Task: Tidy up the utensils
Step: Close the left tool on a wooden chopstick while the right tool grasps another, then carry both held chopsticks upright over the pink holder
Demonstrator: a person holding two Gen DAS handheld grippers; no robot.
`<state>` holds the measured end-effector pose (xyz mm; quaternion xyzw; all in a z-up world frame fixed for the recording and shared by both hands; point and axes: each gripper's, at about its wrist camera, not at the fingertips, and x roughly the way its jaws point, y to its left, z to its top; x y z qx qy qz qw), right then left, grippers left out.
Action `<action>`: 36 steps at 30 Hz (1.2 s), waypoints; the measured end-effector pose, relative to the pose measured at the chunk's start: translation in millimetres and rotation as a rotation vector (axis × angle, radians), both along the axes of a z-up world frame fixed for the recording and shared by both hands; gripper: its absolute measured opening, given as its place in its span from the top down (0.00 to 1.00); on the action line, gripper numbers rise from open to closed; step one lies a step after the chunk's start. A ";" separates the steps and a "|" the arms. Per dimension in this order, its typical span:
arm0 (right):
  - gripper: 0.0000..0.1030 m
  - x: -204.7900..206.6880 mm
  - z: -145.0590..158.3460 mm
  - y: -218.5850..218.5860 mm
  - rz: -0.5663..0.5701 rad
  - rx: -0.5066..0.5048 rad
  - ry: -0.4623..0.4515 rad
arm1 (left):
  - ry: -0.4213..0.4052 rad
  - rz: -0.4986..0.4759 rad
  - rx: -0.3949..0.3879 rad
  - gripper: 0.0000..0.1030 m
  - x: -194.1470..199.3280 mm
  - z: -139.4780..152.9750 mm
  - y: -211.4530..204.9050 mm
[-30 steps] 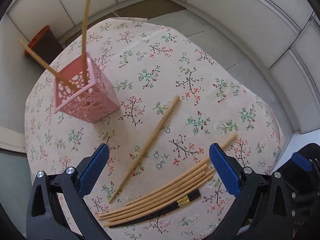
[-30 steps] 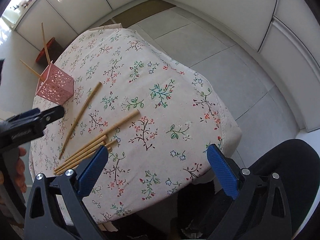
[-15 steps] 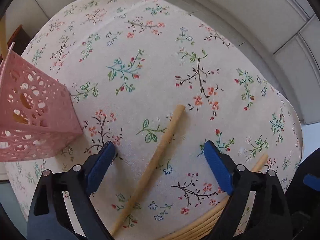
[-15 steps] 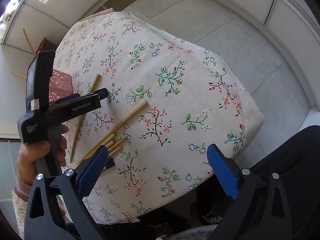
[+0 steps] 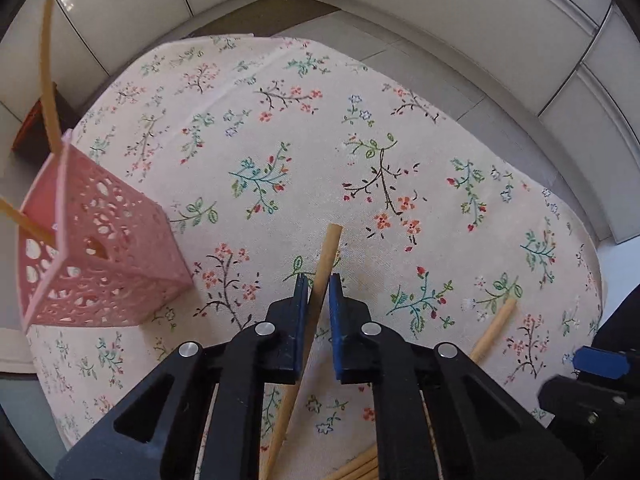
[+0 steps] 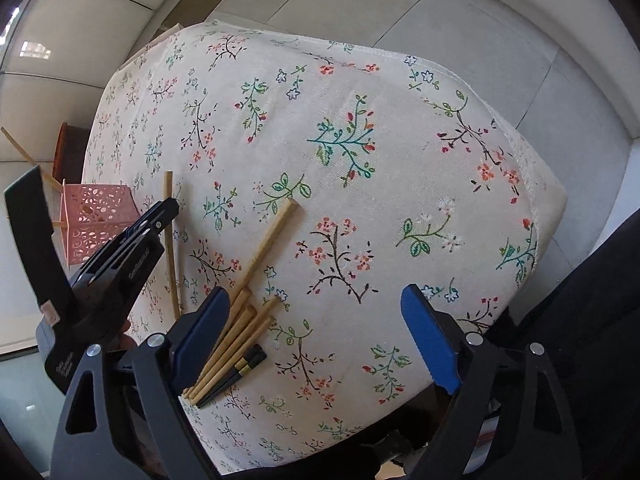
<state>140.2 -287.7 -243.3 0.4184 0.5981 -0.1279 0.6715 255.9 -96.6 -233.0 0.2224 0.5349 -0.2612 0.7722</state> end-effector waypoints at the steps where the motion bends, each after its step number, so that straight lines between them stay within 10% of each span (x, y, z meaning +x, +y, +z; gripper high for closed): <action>1: 0.25 4.3 0.4 2.7 0.001 -0.003 0.002 | -0.019 -0.005 -0.009 0.91 -4.4 10.3 4.4; 14: 0.38 78.0 -19.1 34.5 -0.118 -0.116 0.158 | -0.378 0.189 -0.176 0.93 -99.6 141.2 124.8; 17: 0.59 86.4 -15.5 30.0 -0.181 -0.137 0.197 | -0.401 0.237 -0.213 0.93 -109.6 149.3 142.8; 18: 0.87 91.2 -14.3 28.8 -0.168 -0.134 0.184 | -0.404 0.251 -0.222 0.93 -111.8 150.8 147.9; 24: 0.90 96.4 -7.9 19.6 -0.155 -0.020 0.073 | -0.405 0.322 -0.256 0.93 -111.6 158.1 163.5; 36: 0.92 50.7 126.6 55.2 0.157 -0.252 -0.394 | -0.415 0.370 -0.326 0.93 -117.1 167.1 163.7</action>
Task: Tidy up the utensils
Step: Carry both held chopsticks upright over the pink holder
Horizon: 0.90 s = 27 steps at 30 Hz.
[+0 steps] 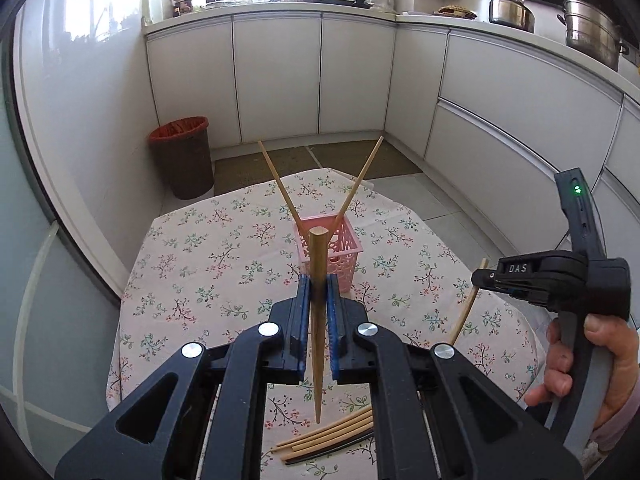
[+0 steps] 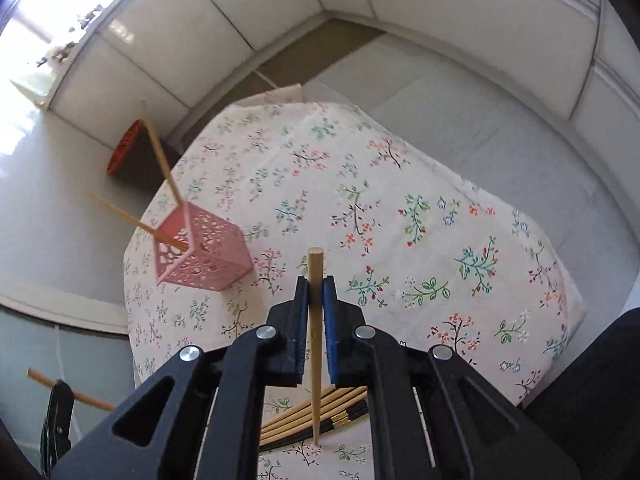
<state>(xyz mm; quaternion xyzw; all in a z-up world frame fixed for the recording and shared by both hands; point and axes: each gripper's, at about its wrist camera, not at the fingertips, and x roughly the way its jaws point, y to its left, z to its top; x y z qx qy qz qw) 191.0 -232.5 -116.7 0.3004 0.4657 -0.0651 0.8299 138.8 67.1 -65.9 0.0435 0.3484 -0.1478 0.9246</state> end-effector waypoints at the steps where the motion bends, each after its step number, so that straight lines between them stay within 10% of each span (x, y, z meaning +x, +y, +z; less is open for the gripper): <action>1: 0.92 -5.1 9.5 4.6 0.026 -0.020 -0.029 | -0.004 0.006 -0.004 0.93 -1.7 1.3 0.4; 13: 0.92 -62.5 102.1 40.0 0.227 -0.201 -0.341 | -0.035 0.137 -0.106 0.93 -22.9 22.3 10.6; 27: 0.92 -34.8 168.5 20.7 0.228 -0.226 -0.494 | -0.205 0.160 -0.122 0.93 10.7 93.0 -14.9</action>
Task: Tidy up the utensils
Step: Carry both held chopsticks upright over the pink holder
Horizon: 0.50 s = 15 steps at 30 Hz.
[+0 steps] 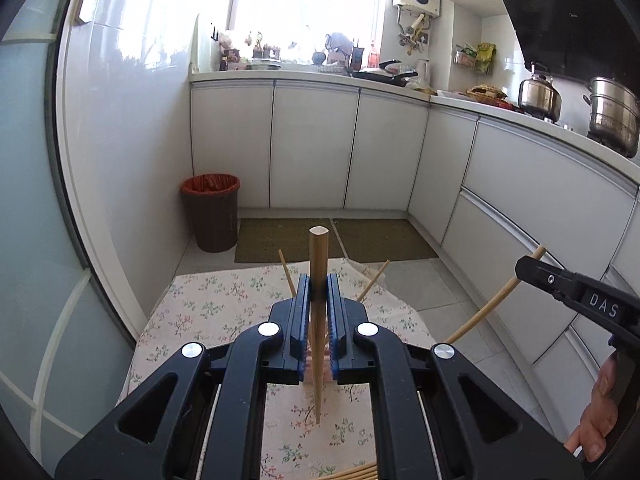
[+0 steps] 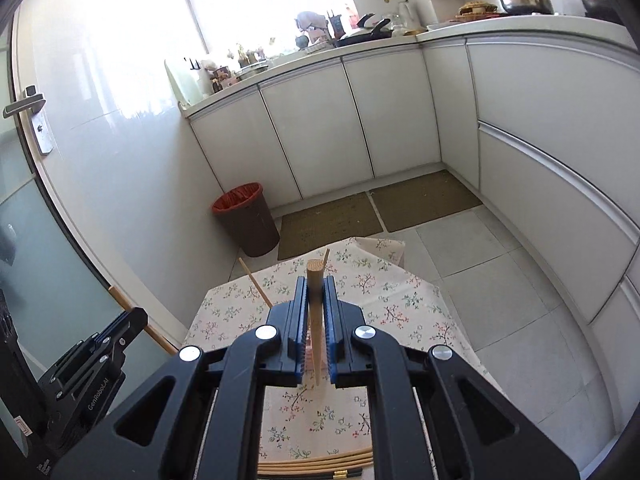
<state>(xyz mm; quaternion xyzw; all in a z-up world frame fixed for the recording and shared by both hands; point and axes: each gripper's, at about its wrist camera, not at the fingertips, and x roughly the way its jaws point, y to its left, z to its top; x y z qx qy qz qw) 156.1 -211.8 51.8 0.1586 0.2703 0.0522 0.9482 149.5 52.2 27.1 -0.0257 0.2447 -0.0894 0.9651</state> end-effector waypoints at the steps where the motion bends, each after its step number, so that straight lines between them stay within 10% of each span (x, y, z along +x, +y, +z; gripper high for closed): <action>1: 0.92 3.6 3.7 0.5 0.001 -0.004 -0.009 | -0.007 0.000 -0.008 0.93 3.2 3.6 -1.3; 15: 0.92 46.0 12.0 16.8 0.043 -0.012 -0.061 | -0.050 0.036 -0.052 0.93 63.6 7.5 -10.8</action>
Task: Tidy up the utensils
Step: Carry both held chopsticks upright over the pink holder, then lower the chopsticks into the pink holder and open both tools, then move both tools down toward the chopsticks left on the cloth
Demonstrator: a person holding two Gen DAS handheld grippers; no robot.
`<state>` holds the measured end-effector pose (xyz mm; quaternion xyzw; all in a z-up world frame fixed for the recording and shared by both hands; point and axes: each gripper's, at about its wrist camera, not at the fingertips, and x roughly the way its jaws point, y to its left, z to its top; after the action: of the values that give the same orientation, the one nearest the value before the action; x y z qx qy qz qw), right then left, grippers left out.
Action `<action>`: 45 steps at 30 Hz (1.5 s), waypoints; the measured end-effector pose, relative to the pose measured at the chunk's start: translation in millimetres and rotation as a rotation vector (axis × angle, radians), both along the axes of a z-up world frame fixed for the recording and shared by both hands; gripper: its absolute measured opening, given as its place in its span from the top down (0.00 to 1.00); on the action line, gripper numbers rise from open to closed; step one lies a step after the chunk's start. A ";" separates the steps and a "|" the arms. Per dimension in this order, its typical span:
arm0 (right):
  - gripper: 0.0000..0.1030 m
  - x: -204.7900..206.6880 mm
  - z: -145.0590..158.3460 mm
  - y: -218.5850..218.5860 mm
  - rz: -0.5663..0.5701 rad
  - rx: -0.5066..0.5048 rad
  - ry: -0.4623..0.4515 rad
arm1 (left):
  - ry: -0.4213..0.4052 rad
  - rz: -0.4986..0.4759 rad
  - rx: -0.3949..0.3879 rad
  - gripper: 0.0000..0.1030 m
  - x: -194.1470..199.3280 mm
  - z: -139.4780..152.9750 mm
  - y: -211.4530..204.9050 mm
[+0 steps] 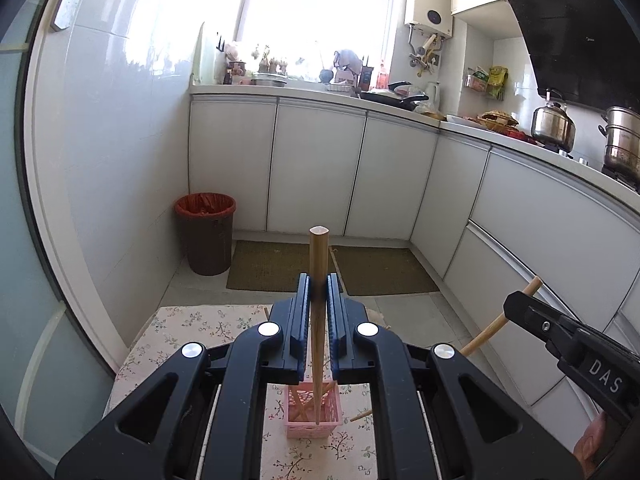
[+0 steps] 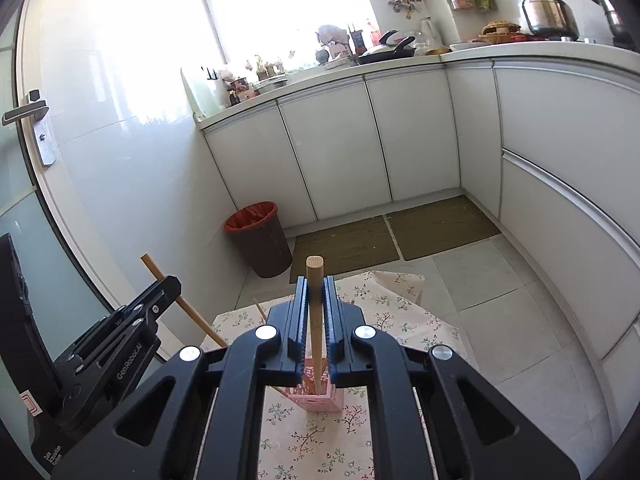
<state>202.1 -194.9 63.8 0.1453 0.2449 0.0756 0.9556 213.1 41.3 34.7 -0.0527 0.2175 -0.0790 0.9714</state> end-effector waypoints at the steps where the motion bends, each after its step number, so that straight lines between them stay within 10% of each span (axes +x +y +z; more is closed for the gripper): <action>1: 0.92 3.9 -2.0 1.1 0.000 -0.001 0.002 | 0.002 0.008 -0.003 0.93 5.1 -3.3 0.9; 11: 0.92 35.7 -23.4 7.8 0.002 0.019 0.041 | 0.067 0.029 -0.001 0.91 47.4 -53.9 3.3; 14: 0.92 43.0 -29.9 12.4 0.005 0.011 0.043 | 0.098 0.044 -0.009 0.68 52.7 -68.3 9.3; 31: 0.92 80.3 -74.6 35.8 0.010 -0.012 0.110 | 0.080 0.164 -0.064 0.55 34.2 -51.1 50.7; 45: 0.58 64.1 -60.0 40.0 -0.108 -0.155 0.050 | 0.071 0.212 -0.032 0.36 11.1 -45.6 60.7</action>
<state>266.2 -154.9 3.8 0.0857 0.2657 0.0010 0.9602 224.2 102.1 -10.9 -0.0939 0.2435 0.0228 0.9651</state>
